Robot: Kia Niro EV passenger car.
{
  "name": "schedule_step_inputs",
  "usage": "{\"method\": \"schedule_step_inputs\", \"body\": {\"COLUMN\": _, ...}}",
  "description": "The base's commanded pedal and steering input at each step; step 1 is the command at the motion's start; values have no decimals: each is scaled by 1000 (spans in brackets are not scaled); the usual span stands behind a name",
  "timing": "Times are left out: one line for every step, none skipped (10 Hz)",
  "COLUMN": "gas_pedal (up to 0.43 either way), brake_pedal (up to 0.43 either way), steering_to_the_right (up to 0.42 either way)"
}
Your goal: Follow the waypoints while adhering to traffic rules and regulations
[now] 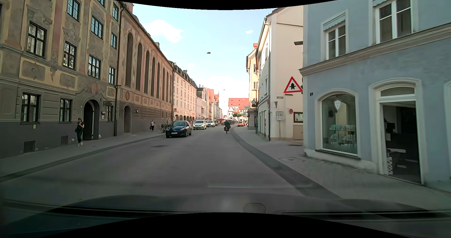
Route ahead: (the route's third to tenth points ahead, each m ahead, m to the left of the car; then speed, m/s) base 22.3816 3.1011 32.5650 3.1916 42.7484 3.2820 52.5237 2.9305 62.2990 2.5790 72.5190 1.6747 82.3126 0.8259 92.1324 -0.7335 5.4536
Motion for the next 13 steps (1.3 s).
{"method": "schedule_step_inputs", "body": {"gas_pedal": 87, "brake_pedal": 6, "steering_to_the_right": -83}}
{"method": "schedule_step_inputs", "body": {"gas_pedal": 87, "brake_pedal": 6, "steering_to_the_right": -73}}
{"method": "schedule_step_inputs", "body": {"gas_pedal": 79, "brake_pedal": 6, "steering_to_the_right": -61}}
{"method": "schedule_step_inputs", "body": {"gas_pedal": 79, "brake_pedal": 6, "steering_to_the_right": -51}}
{"method": "schedule_step_inputs", "body": {"gas_pedal": 47, "brake_pedal": 6, "steering_to_the_right": -48}}
{"method": "schedule_step_inputs", "body": {"gas_pedal": 39, "brake_pedal": 6, "steering_to_the_right": -44}}
{"method": "schedule_step_inputs", "body": {"gas_pedal": 39, "brake_pedal": 6, "steering_to_the_right": -40}}
{"method": "schedule_step_inputs", "body": {"gas_pedal": 39, "brake_pedal": 6, "steering_to_the_right": -36}}
{"method": "schedule_step_inputs", "body": {"gas_pedal": 39, "brake_pedal": 6, "steering_to_the_right": -33}}
{"method": "schedule_step_inputs", "body": {"gas_pedal": 39, "brake_pedal": 6, "steering_to_the_right": -28}}
{"method": "schedule_step_inputs", "body": {"gas_pedal": 39, "brake_pedal": 6, "steering_to_the_right": -26}}
{"method": "schedule_step_inputs", "body": {"gas_pedal": 39, "brake_pedal": 6, "steering_to_the_right": -24}}
{"method": "schedule_step_inputs", "body": {"gas_pedal": 39, "brake_pedal": 6, "steering_to_the_right": -20}}
